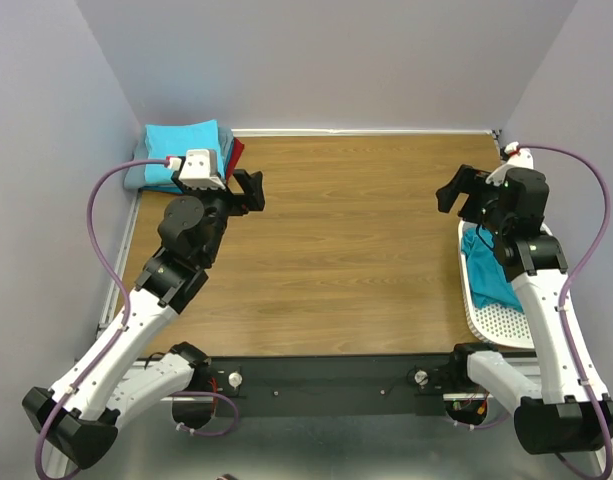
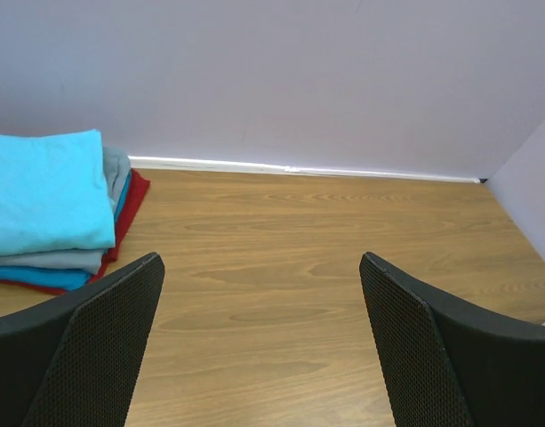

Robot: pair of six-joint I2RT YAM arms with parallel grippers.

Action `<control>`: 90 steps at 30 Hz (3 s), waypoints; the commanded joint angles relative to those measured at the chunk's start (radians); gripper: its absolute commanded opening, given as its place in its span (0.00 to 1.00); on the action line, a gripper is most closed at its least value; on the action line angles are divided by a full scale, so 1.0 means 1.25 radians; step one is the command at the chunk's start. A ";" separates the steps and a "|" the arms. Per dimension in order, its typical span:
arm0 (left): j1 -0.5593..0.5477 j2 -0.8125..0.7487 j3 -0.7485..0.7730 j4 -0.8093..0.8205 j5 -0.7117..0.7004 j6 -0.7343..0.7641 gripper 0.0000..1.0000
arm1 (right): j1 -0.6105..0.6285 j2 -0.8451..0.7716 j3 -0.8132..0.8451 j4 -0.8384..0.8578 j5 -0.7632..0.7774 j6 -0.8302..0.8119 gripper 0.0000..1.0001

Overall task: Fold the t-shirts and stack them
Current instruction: Grab the tshirt from the pile

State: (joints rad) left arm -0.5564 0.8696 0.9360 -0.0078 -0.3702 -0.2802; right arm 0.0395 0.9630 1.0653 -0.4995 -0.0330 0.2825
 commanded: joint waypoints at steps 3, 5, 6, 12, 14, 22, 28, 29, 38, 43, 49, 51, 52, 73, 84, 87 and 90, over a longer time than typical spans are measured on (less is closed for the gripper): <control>0.001 -0.016 -0.042 0.047 -0.003 0.022 0.98 | -0.001 0.014 -0.051 0.013 0.166 0.078 1.00; 0.001 -0.022 -0.060 0.070 0.054 0.034 0.98 | -0.002 0.016 -0.058 0.009 0.192 0.115 1.00; 0.001 -0.024 -0.066 0.077 0.074 0.040 0.98 | -0.001 0.017 -0.062 0.009 0.197 0.129 1.00; 0.001 -0.034 -0.077 0.087 0.145 0.069 0.98 | -0.002 0.015 -0.086 -0.022 0.321 0.216 1.00; 0.001 -0.035 -0.081 0.086 0.132 0.077 0.98 | -0.002 0.030 -0.080 -0.037 0.353 0.226 1.00; 0.002 -0.013 -0.092 0.086 0.143 0.078 0.98 | -0.055 0.111 -0.056 -0.110 0.333 0.292 1.00; 0.002 0.014 -0.082 0.071 0.191 0.063 0.98 | -0.223 0.200 -0.079 -0.159 0.159 0.299 1.00; 0.002 0.015 -0.084 0.071 0.195 0.061 0.98 | -0.240 0.205 -0.085 -0.161 0.146 0.299 1.00; 0.002 0.014 -0.089 0.071 0.177 0.066 0.98 | -0.291 0.254 -0.116 -0.170 0.117 0.281 1.00; 0.002 0.022 -0.085 0.065 0.182 0.072 0.98 | -0.291 0.295 -0.120 -0.155 0.122 0.280 1.00; 0.002 0.020 -0.085 0.063 0.164 0.081 0.98 | -0.291 0.307 -0.144 -0.101 0.116 0.294 1.00; 0.002 0.020 -0.085 0.063 0.164 0.082 0.98 | -0.291 0.320 -0.151 -0.091 0.112 0.303 1.00; 0.002 0.021 -0.085 0.061 0.164 0.082 0.98 | -0.291 0.325 -0.161 -0.086 0.106 0.305 0.99; 0.002 0.023 -0.082 0.057 0.164 0.090 0.98 | -0.291 0.177 -0.095 -0.124 0.209 0.327 0.00; 0.002 0.023 -0.080 0.052 0.160 0.094 0.98 | -0.288 -0.037 0.150 -0.146 0.245 0.242 0.00; 0.002 0.026 -0.079 0.050 0.167 0.092 0.98 | -0.283 -0.038 0.248 -0.148 0.240 0.216 0.00; 0.002 0.025 -0.077 0.050 0.177 0.089 0.98 | -0.283 -0.012 0.310 -0.128 0.175 0.191 0.00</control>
State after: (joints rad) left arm -0.5556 0.9005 0.8261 0.0650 -0.1600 -0.1761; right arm -0.3157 0.9226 1.3907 -0.6693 0.2245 0.5869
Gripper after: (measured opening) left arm 0.984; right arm 0.011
